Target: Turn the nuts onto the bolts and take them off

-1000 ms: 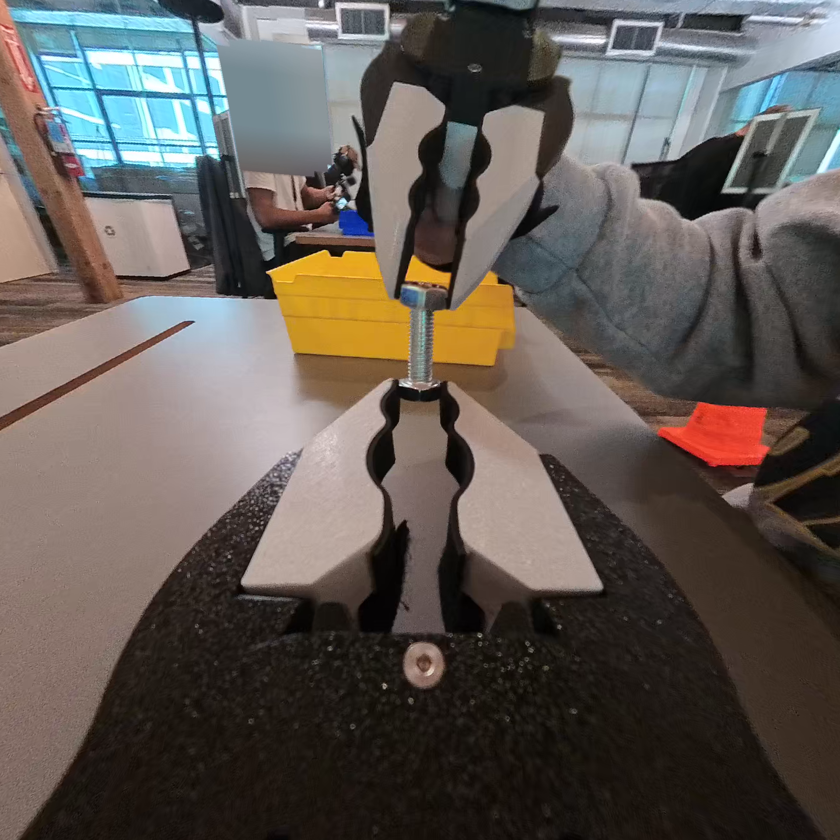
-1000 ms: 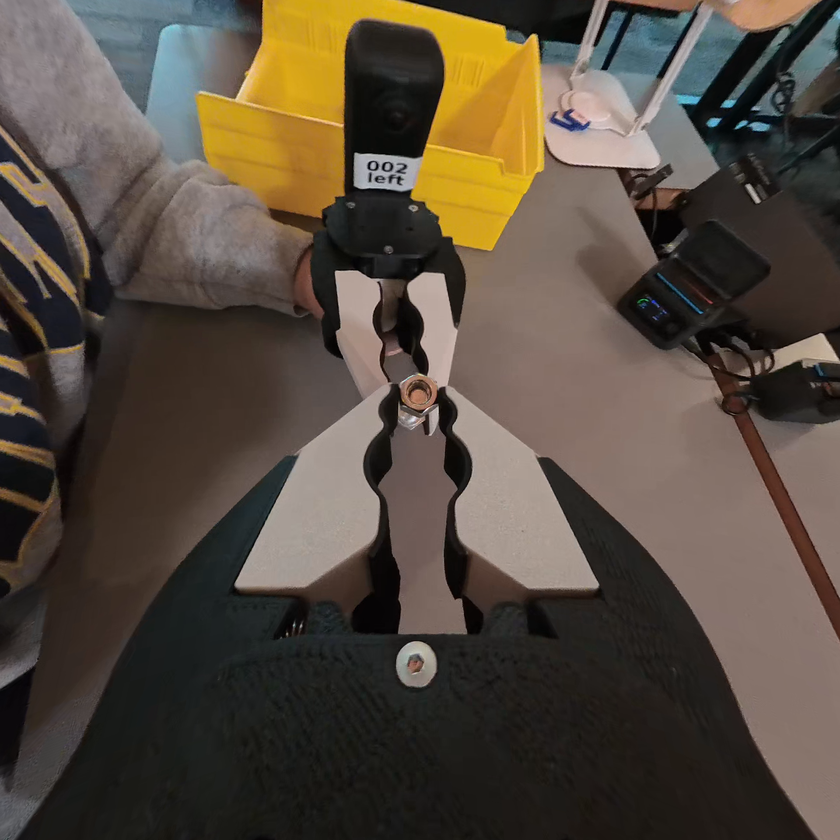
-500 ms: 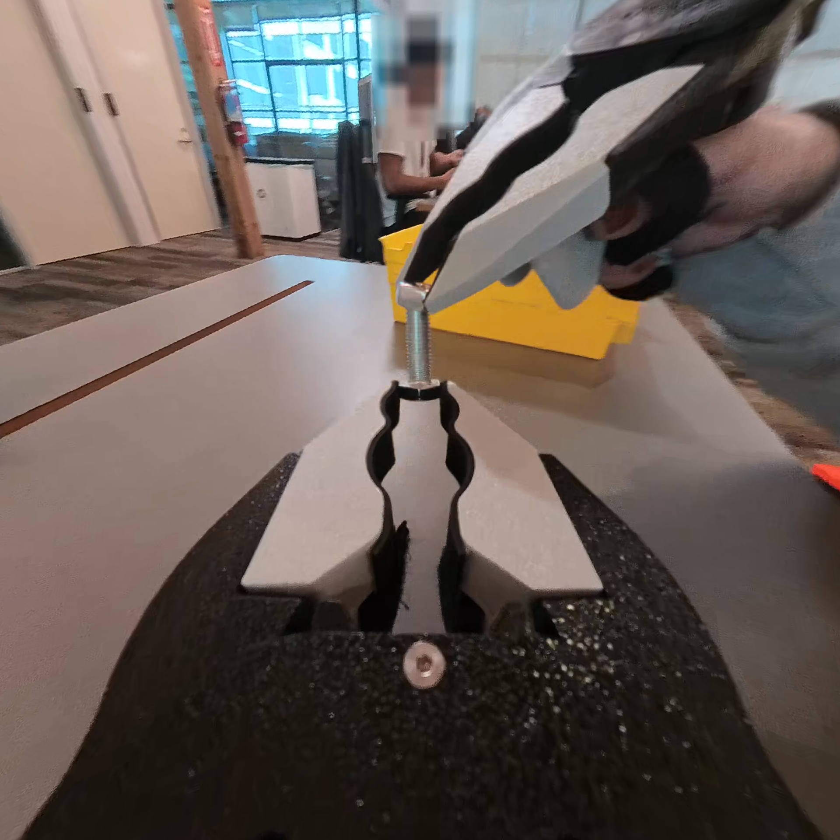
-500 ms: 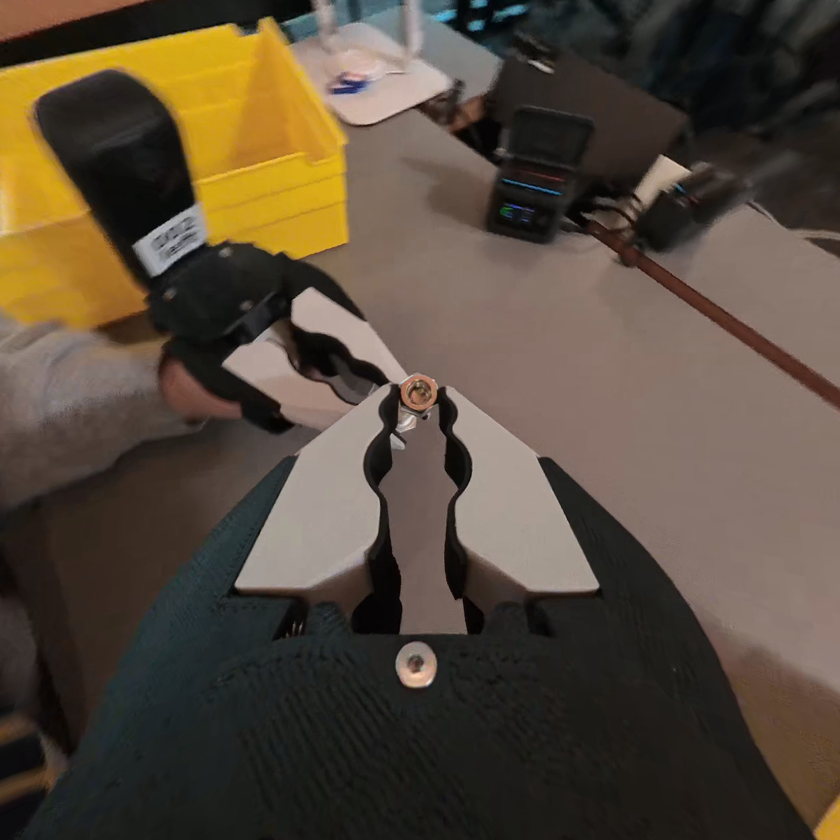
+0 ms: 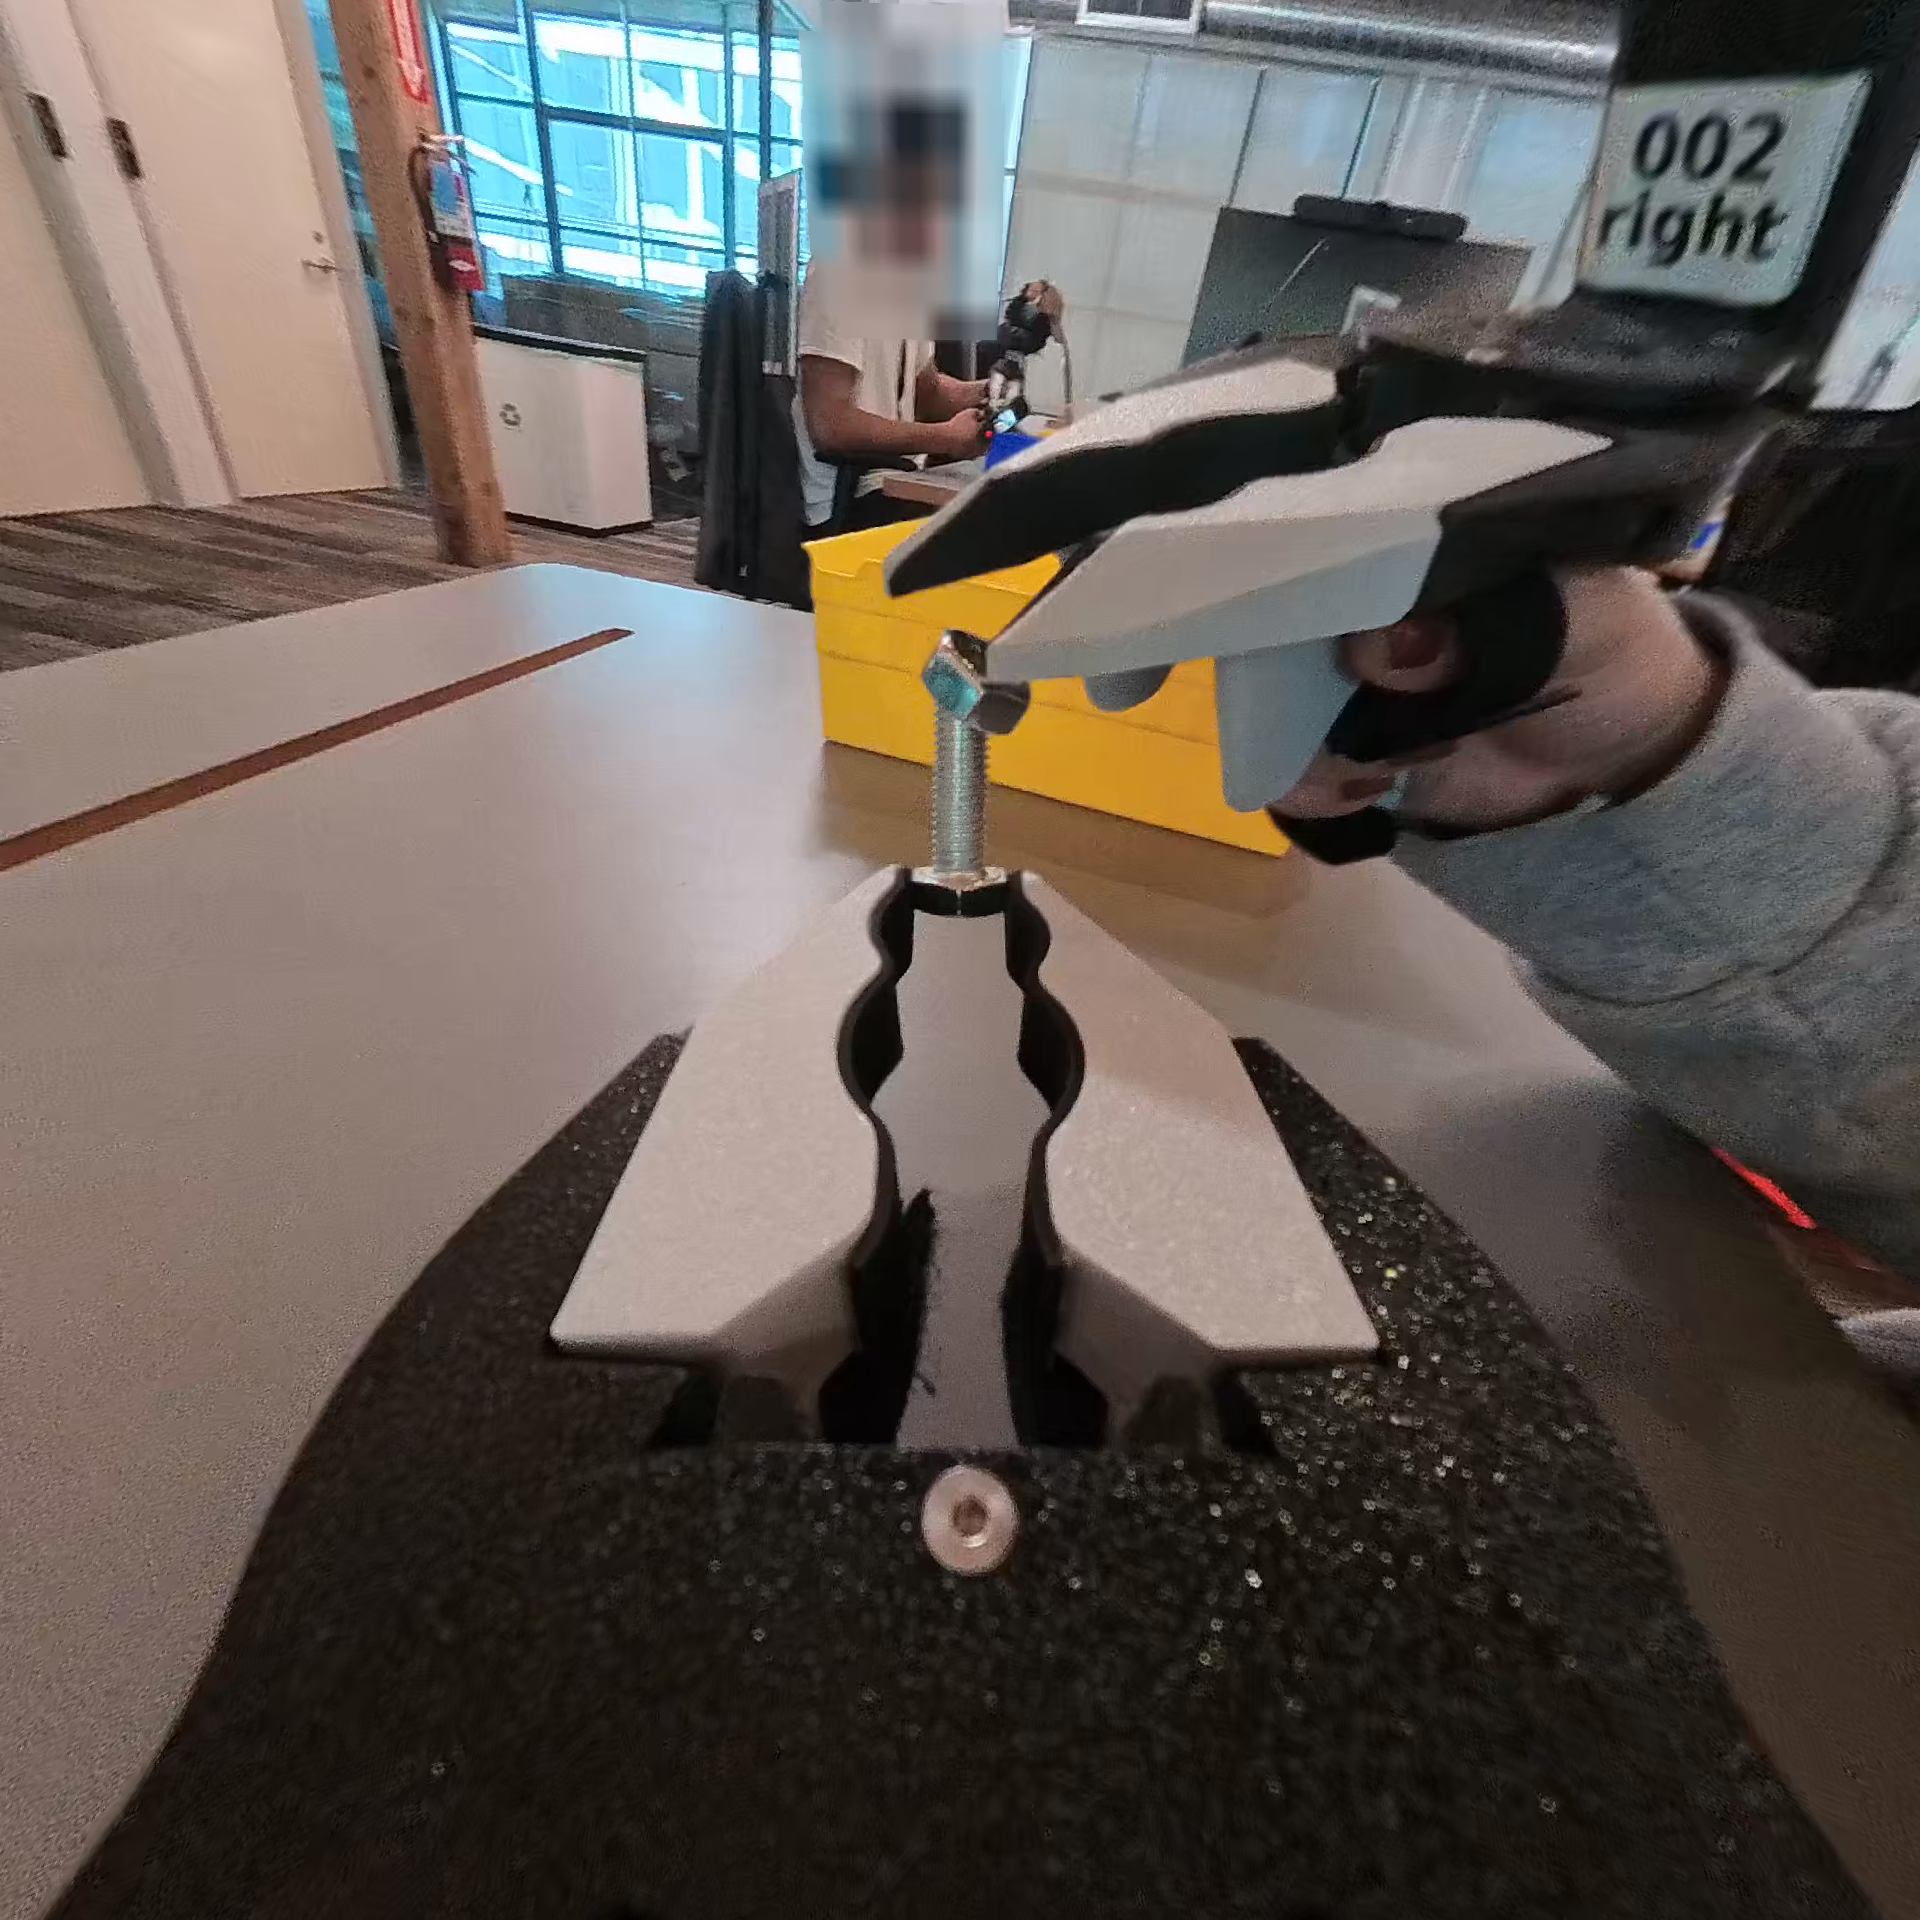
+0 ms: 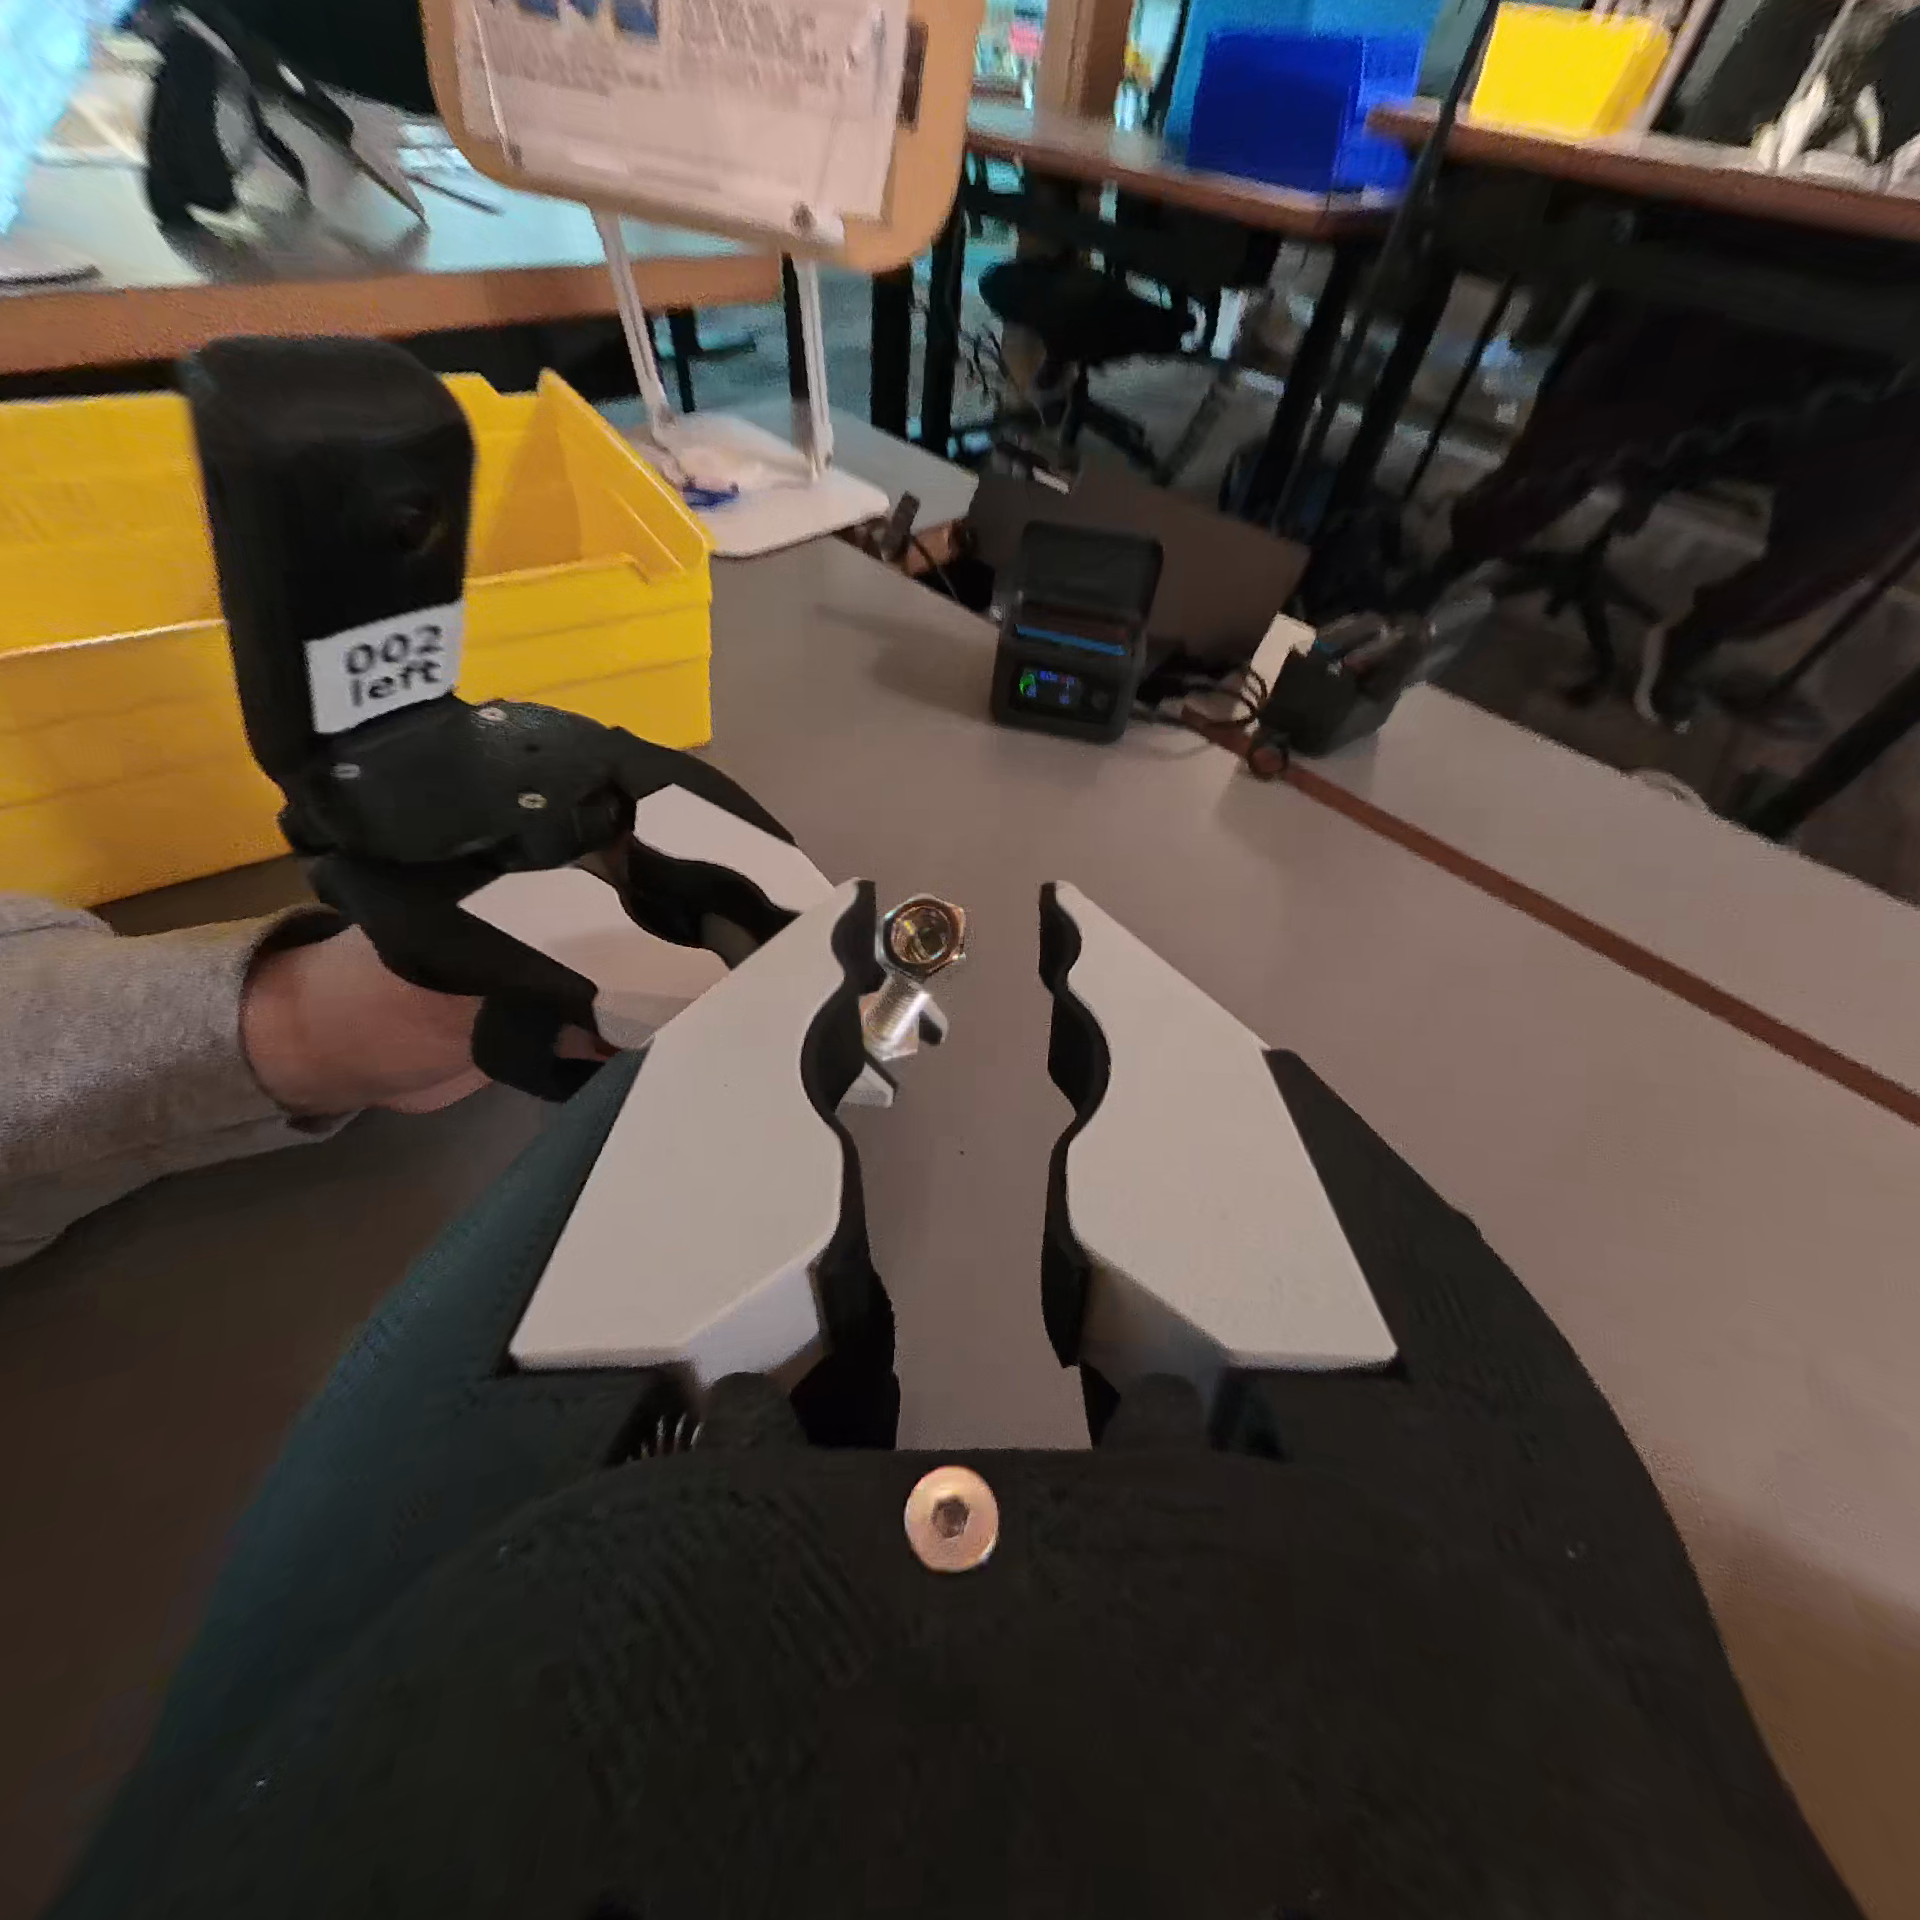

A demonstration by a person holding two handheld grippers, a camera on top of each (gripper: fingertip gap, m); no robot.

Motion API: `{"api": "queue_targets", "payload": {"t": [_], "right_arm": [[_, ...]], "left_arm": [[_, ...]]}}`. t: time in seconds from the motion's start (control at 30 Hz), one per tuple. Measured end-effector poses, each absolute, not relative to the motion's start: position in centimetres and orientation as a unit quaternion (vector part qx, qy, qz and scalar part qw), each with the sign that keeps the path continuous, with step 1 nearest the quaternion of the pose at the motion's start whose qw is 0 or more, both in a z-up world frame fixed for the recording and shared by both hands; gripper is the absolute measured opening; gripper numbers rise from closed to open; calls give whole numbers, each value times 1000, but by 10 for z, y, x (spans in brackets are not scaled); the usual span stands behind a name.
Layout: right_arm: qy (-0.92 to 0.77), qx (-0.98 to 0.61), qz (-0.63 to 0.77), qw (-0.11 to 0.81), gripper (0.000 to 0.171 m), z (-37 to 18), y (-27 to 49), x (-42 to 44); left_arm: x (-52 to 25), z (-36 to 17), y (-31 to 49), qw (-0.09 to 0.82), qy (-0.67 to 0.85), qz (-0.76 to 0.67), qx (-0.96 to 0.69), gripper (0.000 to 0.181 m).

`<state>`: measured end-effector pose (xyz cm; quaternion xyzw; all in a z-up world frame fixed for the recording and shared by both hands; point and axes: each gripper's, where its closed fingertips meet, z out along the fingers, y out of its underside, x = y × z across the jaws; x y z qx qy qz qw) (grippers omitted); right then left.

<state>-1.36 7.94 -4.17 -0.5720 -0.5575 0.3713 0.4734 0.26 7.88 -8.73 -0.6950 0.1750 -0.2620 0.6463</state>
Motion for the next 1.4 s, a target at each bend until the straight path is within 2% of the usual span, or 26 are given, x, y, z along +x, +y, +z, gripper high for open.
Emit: {"api": "queue_targets", "payload": {"t": [0.07,0.17,0.33,0.7,1.1,1.4], "right_arm": [[-556,-550,401,477,29,-40,74,-13],[-570,-506,448,467,37,-35,59,-8],[-612,-450,431,488,38,-32,48,0],[-656,-418,445,444,18,-40,38,8],[-571,-383,655,314,18,-23,14,19],[-486,-463,612,418,18,-21,38,4]], "left_arm": [[6,-86,76,640,179,-290,-689,15],[12,-84,70,629,195,-334,-675,15],[22,-82,58,604,232,-382,-660,15],[36,-75,39,586,283,-432,-624,15],[46,-61,20,587,318,-483,-567,15],[34,-60,40,632,263,-427,-591,15]]}}
